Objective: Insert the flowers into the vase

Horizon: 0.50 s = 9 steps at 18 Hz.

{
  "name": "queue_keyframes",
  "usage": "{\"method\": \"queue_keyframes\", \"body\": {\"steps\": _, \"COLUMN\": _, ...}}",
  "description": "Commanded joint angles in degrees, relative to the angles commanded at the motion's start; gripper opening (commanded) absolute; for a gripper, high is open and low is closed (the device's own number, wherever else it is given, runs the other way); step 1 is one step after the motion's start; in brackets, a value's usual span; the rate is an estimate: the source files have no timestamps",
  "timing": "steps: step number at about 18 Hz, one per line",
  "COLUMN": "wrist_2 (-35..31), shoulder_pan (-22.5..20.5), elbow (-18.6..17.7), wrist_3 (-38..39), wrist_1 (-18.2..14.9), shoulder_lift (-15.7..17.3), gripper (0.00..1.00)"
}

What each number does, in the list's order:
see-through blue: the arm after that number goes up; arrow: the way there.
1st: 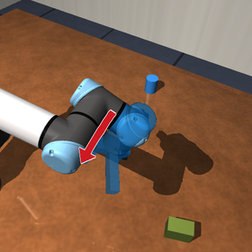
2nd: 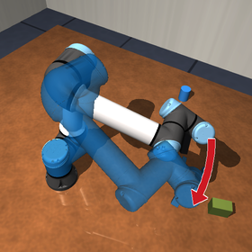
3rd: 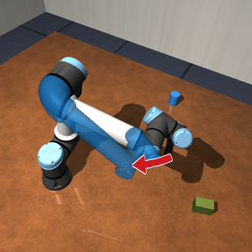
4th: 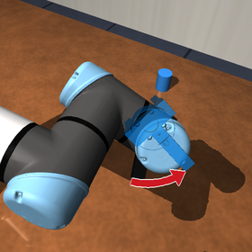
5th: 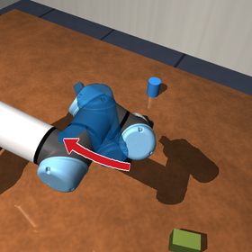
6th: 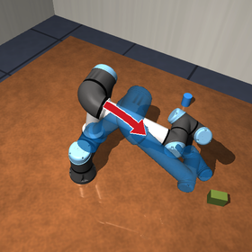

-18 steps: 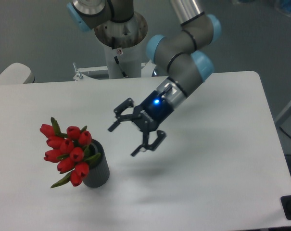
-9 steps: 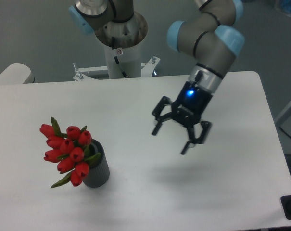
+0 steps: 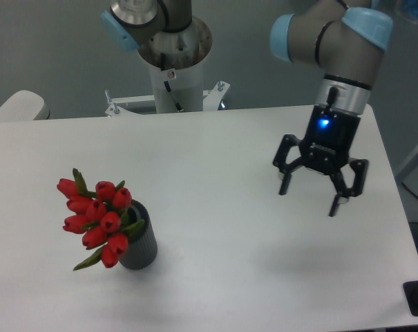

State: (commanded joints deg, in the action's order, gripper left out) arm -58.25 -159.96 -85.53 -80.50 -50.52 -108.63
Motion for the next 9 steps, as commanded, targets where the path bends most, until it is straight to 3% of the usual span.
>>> {"method": "queue_keyframes", "body": {"steps": 4, "wrist_2": -7.4, "shoulder_pan": 0.5, "elbow": 6.1, "wrist_3": -6.7, "wrist_1": -9.1, "shoulder_lift": -1.4, "gripper": 1.00}}
{"method": "queue_keyframes", "body": {"steps": 9, "wrist_2": -16.6, "shoulder_pan": 3.1, "elbow": 9.7, "wrist_3": -13.2, "wrist_1": -13.6, "shoulder_lift": -2.3, "gripper": 1.00}}
